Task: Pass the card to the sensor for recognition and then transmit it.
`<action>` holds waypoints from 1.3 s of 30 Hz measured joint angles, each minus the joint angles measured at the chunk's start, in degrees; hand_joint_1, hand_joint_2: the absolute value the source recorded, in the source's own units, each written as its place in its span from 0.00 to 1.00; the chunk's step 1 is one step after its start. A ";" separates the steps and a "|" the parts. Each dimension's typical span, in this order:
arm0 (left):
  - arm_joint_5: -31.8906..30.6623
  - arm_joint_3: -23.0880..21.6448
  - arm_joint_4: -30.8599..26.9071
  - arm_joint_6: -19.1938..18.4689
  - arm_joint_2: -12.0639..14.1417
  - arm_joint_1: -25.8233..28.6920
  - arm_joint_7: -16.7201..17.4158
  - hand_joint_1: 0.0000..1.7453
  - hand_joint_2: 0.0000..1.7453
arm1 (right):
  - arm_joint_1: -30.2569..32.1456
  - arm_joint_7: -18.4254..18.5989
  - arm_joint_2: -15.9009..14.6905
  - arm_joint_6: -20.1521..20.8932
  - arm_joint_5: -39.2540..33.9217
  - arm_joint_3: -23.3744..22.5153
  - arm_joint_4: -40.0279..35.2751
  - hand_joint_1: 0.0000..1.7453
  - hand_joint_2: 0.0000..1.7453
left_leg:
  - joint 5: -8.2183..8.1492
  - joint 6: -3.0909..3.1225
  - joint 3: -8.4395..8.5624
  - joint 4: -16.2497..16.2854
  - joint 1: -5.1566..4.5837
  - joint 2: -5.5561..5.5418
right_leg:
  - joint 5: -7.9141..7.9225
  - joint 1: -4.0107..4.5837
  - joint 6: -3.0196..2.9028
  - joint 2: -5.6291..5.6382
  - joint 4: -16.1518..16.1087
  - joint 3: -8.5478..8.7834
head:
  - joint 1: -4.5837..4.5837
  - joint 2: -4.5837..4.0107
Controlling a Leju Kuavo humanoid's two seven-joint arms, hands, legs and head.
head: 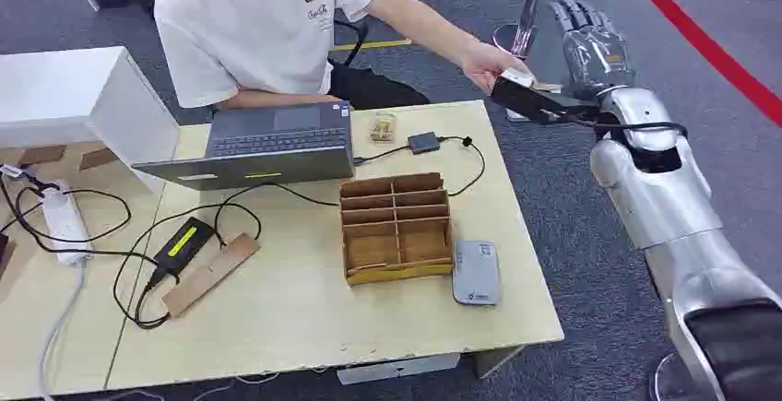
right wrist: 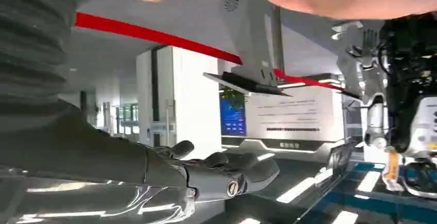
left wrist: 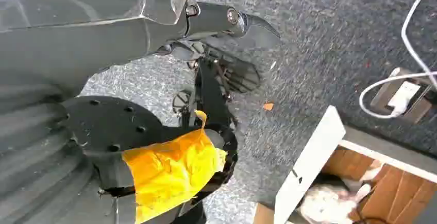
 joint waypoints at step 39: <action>0.20 -1.09 0.00 -4.74 -0.35 0.04 1.29 0.00 1.00 | 5.21 -4.22 0.46 -3.52 -5.33 0.66 -3.32 1.00 1.00 | 0.00 -0.01 0.01 0.01 0.00 0.02 | 0.00 0.00 0.00 0.03 -0.01 -0.03 | 0.00 0.02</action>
